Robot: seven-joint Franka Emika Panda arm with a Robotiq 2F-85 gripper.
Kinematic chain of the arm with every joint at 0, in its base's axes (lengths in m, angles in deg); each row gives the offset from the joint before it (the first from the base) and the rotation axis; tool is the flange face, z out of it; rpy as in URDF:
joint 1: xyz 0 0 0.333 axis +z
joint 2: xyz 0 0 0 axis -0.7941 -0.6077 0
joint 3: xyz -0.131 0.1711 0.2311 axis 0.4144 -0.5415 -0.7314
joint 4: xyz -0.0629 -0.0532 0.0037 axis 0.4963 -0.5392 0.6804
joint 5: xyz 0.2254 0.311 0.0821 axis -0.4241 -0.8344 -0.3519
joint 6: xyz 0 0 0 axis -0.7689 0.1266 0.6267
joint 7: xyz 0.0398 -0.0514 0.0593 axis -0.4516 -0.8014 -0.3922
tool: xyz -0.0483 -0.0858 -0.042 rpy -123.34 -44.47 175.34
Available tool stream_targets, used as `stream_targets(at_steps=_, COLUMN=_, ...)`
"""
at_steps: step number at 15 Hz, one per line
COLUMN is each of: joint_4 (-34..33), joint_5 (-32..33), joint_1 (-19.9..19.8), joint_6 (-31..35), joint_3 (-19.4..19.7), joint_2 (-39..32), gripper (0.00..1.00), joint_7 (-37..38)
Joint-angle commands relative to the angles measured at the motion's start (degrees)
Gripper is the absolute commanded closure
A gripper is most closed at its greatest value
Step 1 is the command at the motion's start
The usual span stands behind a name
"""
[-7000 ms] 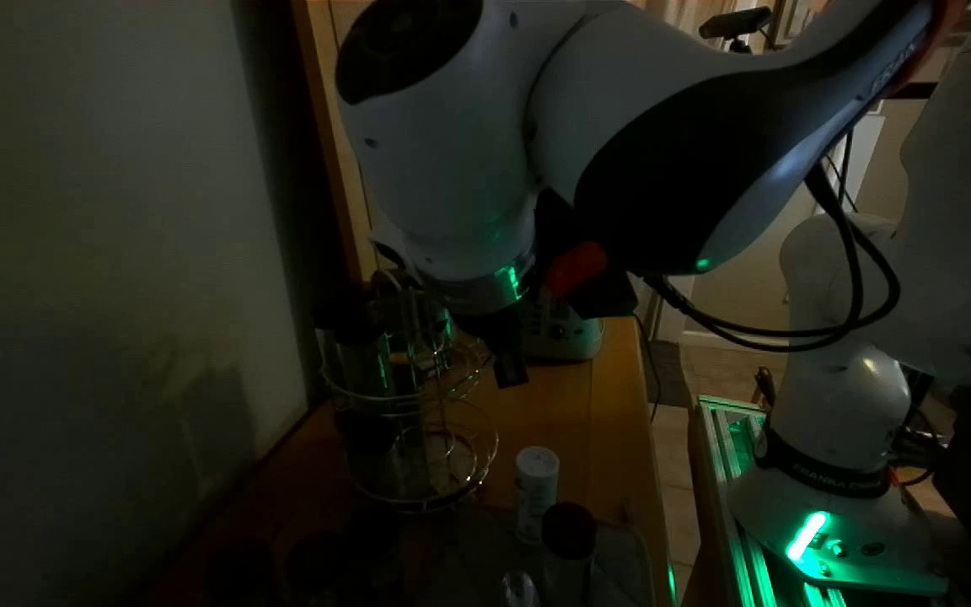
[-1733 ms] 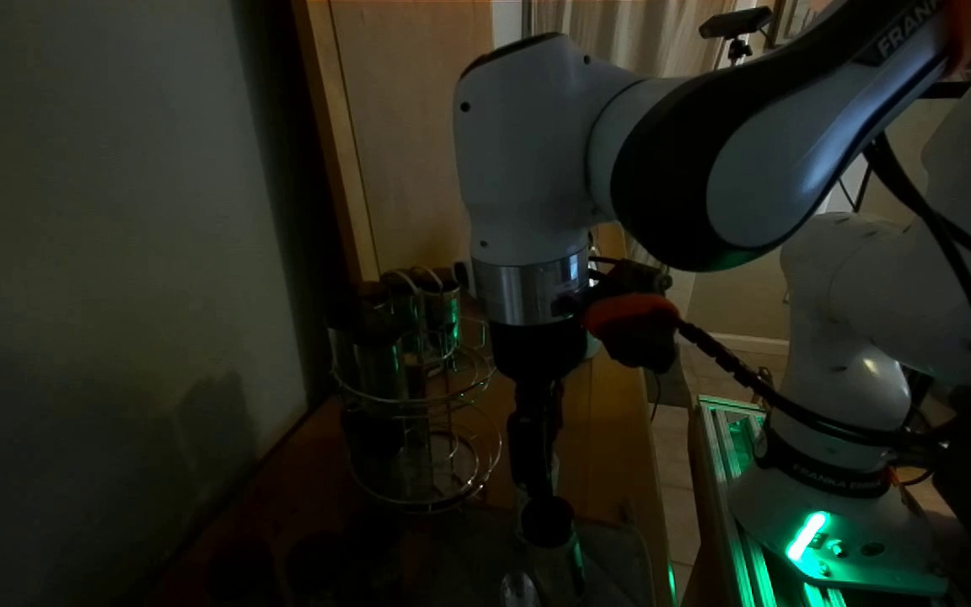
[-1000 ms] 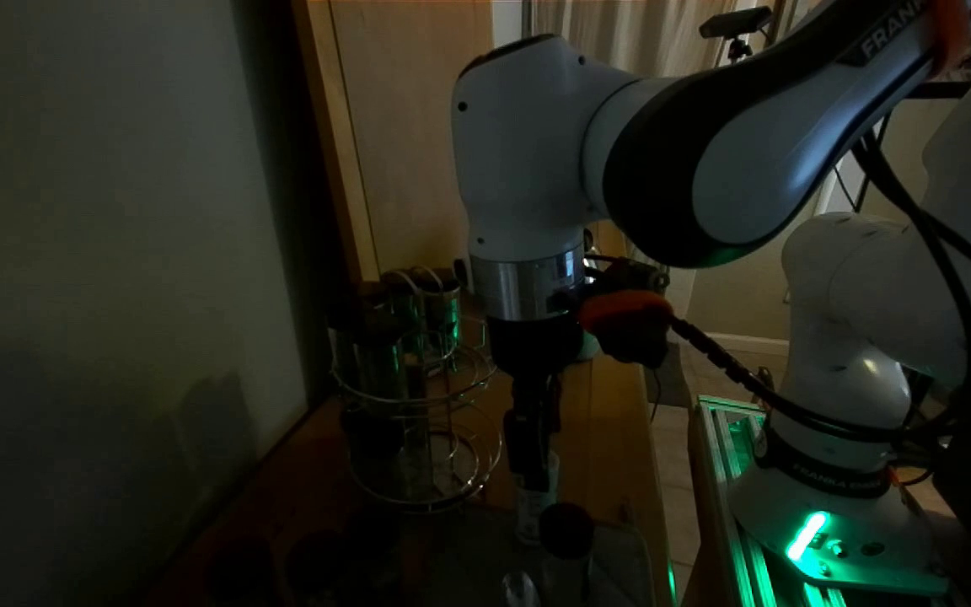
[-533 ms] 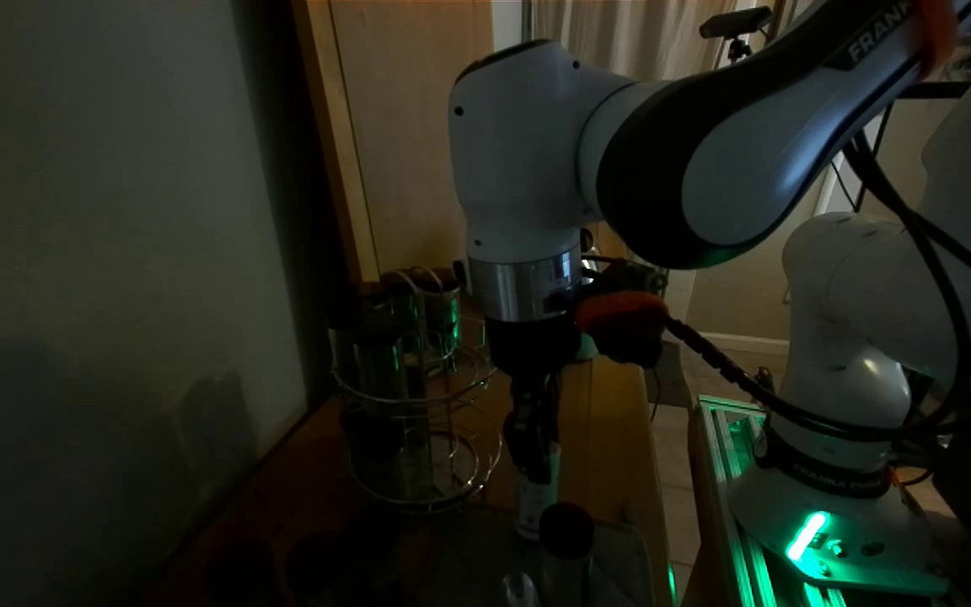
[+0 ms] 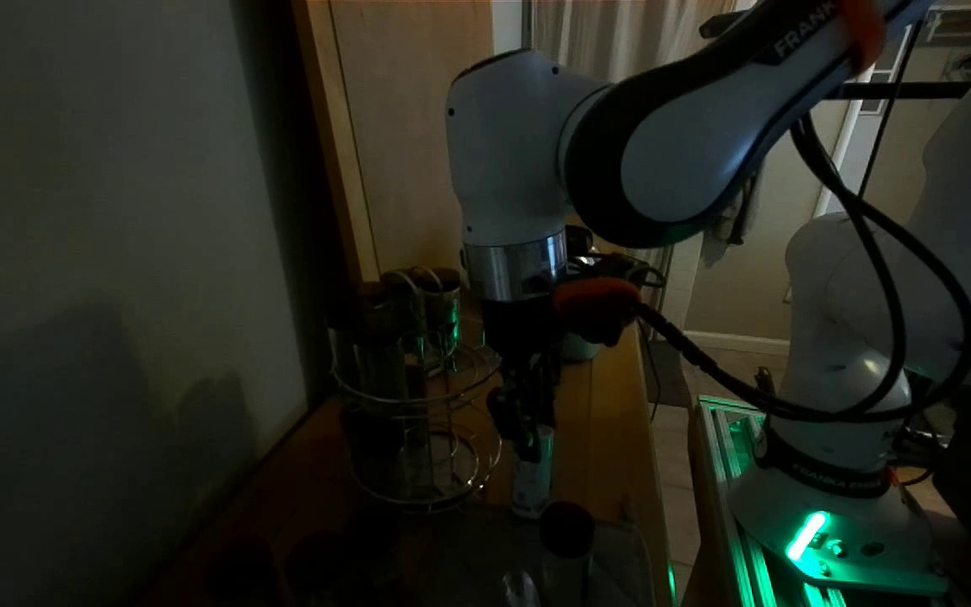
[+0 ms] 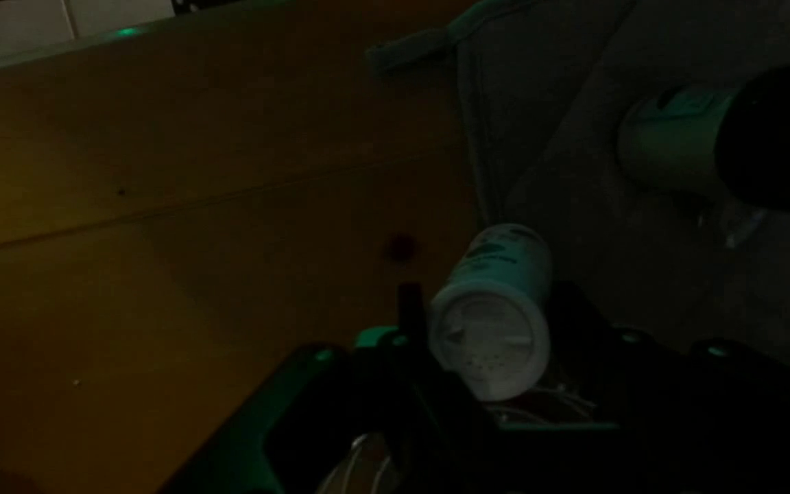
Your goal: Rotate the silver stand then put the white container on the bottom shelf of the stand.
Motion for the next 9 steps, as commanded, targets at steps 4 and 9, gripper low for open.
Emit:
stream_targets(at_steps=4, joint_4=0.62, joint_5=-3.08, joint_1=-3.46, joint_6=-2.04, joint_3=3.03, joint_2=1.19, gripper=0.76, joint_7=3.1)
stream_targets(at_steps=9, joint_4=1.2, joint_5=-6.9, joint_1=-4.96, joint_6=-4.66, joint_3=5.19, joint_2=1.88, gripper=0.76, joint_7=4.25)
